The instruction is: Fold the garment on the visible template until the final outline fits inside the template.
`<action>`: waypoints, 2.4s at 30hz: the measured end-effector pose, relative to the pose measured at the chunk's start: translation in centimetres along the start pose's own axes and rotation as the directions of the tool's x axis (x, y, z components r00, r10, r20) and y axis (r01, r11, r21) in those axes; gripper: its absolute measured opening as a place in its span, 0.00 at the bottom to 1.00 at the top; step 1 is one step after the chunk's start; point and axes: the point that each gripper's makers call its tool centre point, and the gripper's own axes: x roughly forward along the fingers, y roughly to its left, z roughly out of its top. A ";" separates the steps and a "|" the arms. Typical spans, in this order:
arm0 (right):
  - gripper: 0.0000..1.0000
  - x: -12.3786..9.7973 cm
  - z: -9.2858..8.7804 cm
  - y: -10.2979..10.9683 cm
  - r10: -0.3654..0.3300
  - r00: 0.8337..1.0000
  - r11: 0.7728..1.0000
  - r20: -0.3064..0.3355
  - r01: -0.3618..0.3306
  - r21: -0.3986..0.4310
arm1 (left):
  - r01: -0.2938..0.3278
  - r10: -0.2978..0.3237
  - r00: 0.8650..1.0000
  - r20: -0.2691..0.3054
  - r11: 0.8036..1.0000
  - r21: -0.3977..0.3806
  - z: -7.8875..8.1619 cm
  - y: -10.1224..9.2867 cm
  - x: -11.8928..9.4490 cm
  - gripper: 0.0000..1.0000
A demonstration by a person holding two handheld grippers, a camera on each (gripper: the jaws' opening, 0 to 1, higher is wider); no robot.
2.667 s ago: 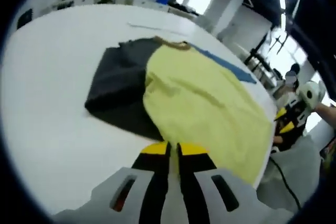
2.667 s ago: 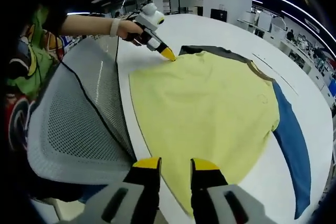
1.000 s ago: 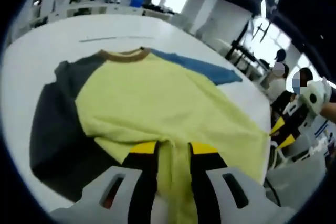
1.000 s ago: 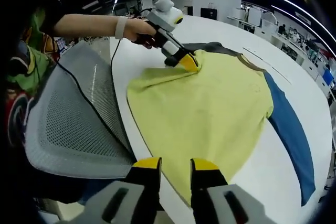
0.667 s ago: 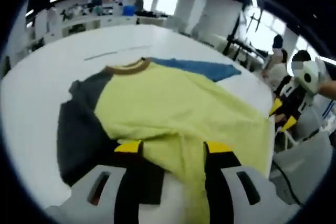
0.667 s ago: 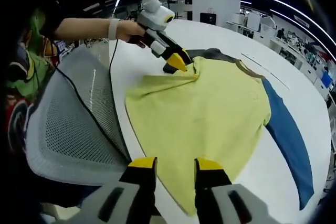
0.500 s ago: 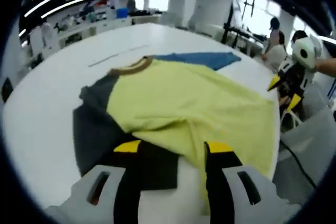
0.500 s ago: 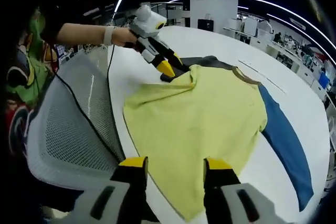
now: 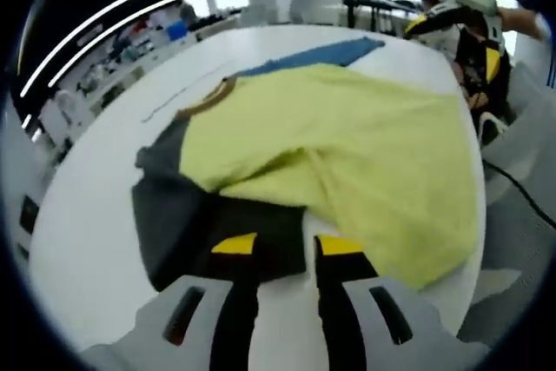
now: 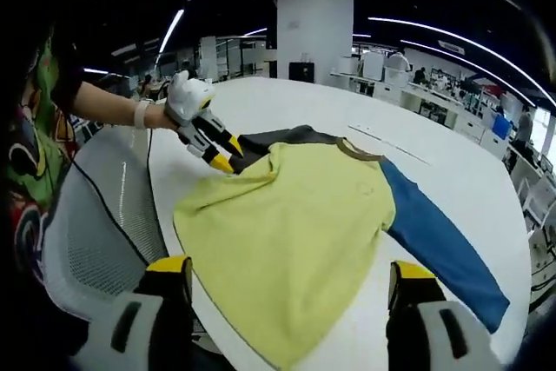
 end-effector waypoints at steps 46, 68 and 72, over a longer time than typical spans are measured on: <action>0.83 -0.1 -1.5 0.7 0.001 1.000 0.999 -0.027 0.000 0.052 | -0.171 0.166 0.975 -0.145 0.985 -0.018 -7.6 8.8 -6.3 0.00; 0.82 0.2 -1.8 0.9 0.014 0.999 0.999 -0.041 -0.012 0.050 | -0.173 0.146 0.974 -0.171 0.972 -0.158 -9.9 9.0 -6.9 0.03; 0.82 0.3 -1.8 1.0 0.016 0.999 0.999 -0.043 -0.014 0.047 | -0.176 0.153 0.982 -0.110 0.951 -0.254 -9.2 8.9 -7.4 0.22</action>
